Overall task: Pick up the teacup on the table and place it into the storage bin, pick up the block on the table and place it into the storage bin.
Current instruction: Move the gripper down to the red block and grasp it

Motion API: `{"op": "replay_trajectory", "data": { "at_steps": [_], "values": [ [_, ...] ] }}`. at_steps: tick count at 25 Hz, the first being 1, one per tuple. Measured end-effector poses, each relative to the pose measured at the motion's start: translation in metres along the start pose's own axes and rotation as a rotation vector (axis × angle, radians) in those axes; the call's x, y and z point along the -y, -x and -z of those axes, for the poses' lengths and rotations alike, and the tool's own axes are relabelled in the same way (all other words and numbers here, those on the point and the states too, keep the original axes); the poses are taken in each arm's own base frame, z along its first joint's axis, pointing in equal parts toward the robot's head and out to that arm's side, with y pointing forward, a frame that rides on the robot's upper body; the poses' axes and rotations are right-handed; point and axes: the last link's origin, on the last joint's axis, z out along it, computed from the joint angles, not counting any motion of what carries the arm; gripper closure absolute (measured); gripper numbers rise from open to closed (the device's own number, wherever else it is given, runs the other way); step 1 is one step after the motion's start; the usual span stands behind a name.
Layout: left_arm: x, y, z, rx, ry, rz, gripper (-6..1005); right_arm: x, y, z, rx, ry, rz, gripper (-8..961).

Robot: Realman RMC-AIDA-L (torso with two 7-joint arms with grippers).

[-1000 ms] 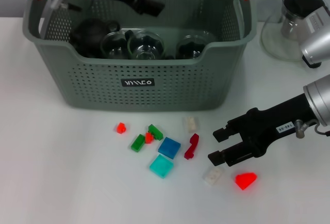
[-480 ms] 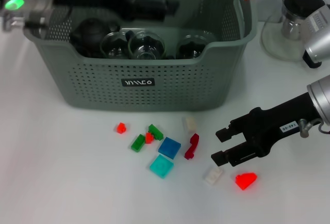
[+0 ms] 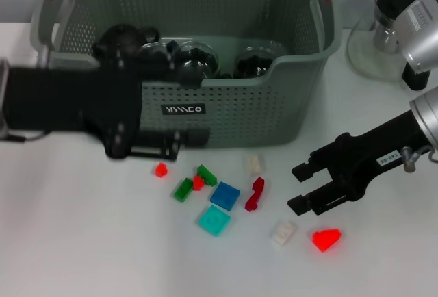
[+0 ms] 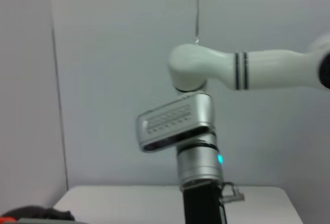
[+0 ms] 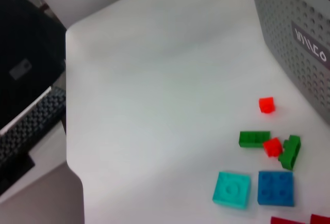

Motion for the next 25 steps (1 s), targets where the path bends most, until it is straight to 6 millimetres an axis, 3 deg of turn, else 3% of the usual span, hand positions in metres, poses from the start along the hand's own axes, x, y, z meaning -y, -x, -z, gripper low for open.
{"op": "replay_trajectory", "data": {
  "at_steps": [6,15,25],
  "values": [
    [-0.014,0.031,-0.007,-0.034,-0.005,-0.087,264,0.002,0.005,0.006,-0.097,-0.025,0.041,209],
    [-0.029,0.066,-0.019,0.078,0.108,0.042,266,-0.006,0.021,0.008,-0.290,-0.063,0.155,209],
    [-0.033,0.077,-0.017,0.017,0.075,0.208,261,-0.014,0.035,-0.009,-0.483,-0.080,0.289,208]
  ]
}}
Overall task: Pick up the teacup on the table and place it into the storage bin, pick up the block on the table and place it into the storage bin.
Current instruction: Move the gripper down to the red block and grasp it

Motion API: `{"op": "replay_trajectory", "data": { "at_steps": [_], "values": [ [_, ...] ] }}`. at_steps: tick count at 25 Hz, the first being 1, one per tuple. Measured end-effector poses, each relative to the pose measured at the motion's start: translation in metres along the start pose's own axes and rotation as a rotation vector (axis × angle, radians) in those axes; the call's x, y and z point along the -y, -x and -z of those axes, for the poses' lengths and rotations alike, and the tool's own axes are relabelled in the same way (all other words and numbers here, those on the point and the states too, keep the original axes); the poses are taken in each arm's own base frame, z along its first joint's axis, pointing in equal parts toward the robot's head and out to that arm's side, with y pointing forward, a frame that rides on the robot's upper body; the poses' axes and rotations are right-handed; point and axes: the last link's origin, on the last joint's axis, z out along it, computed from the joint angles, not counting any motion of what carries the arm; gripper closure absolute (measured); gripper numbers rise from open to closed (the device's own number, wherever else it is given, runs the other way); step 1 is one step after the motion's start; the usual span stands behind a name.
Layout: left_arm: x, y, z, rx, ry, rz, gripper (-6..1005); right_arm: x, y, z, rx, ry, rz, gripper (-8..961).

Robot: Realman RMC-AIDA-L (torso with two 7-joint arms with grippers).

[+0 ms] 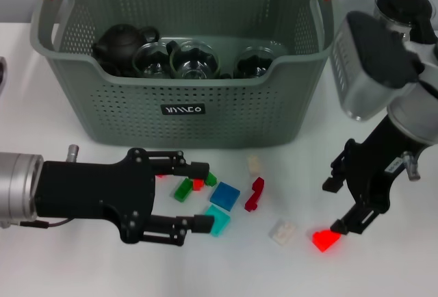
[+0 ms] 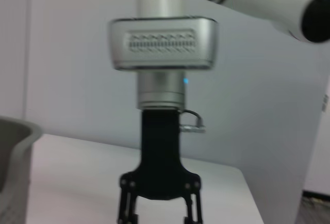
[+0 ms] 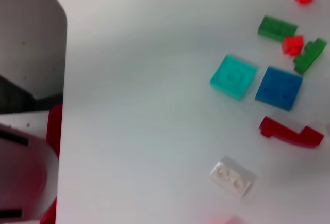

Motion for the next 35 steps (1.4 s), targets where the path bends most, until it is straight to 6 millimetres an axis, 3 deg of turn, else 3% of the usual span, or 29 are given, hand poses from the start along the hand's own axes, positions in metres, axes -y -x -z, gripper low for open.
{"op": "replay_trajectory", "data": {
  "at_steps": [6,11,19,35],
  "values": [
    [0.001,0.006,0.004,-0.060,-0.039,0.069,257,-0.006,0.005,-0.011,-0.094,0.018,0.038,209],
    [0.002,0.006,0.005,-0.066,-0.047,0.074,119,-0.011,0.013,-0.024,-0.169,0.007,0.075,209],
    [0.005,0.005,0.010,-0.059,-0.061,0.069,124,-0.014,0.027,-0.039,-0.205,-0.018,0.087,209],
    [0.007,0.005,0.013,-0.051,-0.076,0.060,123,-0.018,0.024,-0.059,-0.219,-0.052,0.067,209]
  ]
}}
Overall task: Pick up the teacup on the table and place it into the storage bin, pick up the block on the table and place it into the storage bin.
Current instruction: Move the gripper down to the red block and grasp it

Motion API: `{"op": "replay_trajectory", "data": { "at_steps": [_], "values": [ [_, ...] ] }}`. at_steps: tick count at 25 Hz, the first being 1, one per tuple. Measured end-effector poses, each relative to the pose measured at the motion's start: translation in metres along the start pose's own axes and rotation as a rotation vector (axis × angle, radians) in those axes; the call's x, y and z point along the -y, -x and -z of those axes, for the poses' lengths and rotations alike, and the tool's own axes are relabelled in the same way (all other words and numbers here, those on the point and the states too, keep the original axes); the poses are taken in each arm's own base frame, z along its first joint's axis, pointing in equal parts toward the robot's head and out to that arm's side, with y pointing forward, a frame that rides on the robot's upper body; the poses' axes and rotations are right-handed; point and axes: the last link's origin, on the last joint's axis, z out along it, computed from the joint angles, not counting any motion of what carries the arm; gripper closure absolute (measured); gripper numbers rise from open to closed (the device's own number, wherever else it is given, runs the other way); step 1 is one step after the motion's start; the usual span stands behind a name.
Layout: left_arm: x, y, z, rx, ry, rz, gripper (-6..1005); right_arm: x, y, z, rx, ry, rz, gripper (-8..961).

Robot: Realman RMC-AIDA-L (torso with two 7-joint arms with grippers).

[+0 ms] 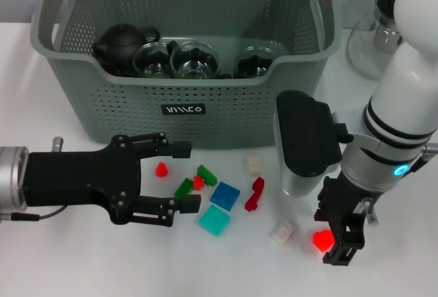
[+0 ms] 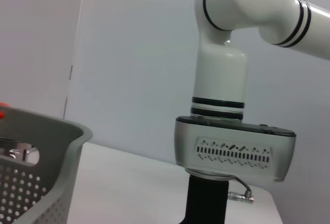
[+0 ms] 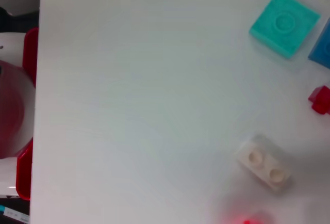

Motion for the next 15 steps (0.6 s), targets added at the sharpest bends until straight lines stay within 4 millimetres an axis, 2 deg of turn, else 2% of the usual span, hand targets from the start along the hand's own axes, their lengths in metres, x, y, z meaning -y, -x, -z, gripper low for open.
{"op": "replay_trajectory", "data": {
  "at_steps": [15],
  "values": [
    [0.0015,0.0039,-0.0018,0.000,-0.006,0.018,123,-0.0008,-0.0069,-0.0091,0.001,-0.003,-0.036,209]
  ]
}}
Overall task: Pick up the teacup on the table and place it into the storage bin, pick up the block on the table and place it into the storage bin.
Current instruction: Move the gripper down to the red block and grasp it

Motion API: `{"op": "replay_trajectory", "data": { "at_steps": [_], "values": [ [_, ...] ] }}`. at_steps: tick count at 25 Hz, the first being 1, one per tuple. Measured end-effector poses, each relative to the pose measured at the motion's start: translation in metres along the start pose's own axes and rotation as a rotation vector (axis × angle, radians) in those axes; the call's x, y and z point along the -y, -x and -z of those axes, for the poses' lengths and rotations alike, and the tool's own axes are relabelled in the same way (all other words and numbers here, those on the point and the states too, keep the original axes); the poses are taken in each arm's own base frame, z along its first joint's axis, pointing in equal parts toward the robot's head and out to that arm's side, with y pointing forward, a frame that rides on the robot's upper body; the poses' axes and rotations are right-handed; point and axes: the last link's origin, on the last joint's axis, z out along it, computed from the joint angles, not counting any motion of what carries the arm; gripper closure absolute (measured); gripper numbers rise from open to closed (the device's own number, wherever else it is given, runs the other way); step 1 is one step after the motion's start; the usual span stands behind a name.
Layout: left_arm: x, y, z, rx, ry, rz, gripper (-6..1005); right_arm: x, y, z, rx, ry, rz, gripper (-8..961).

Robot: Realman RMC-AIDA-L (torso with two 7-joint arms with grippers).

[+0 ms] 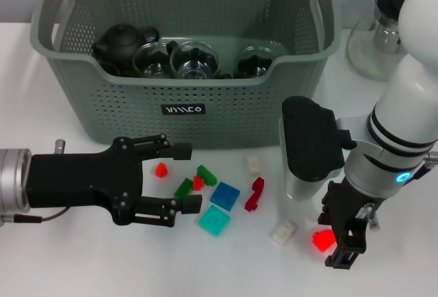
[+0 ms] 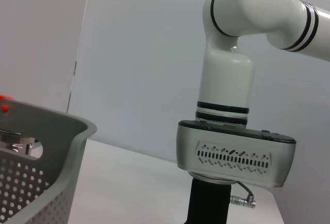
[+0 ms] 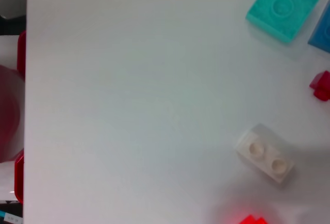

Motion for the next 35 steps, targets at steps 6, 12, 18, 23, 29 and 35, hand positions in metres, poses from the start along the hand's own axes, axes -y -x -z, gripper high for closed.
{"op": "replay_trajectory", "data": {
  "at_steps": [6,12,18,23,29,35],
  "values": [
    [0.001,0.002,0.001,0.002,-0.018,0.002,123,0.001,-0.002,0.000,-0.001,-0.007,0.008,209],
    [0.003,0.006,0.001,-0.003,-0.034,0.022,124,0.004,-0.002,0.002,-0.015,-0.024,0.057,208],
    [0.005,0.007,0.002,-0.026,-0.062,0.041,124,0.007,-0.003,0.004,-0.050,-0.046,0.125,208],
    [0.007,0.010,0.004,-0.052,-0.083,0.064,124,0.006,0.003,0.003,-0.069,-0.058,0.200,209],
    [0.008,0.011,0.007,-0.059,-0.104,0.074,124,0.003,0.009,0.001,-0.088,-0.070,0.282,215],
    [0.008,0.011,0.007,-0.061,-0.106,0.077,123,-0.002,0.014,-0.001,-0.093,-0.071,0.339,251]
  ]
}}
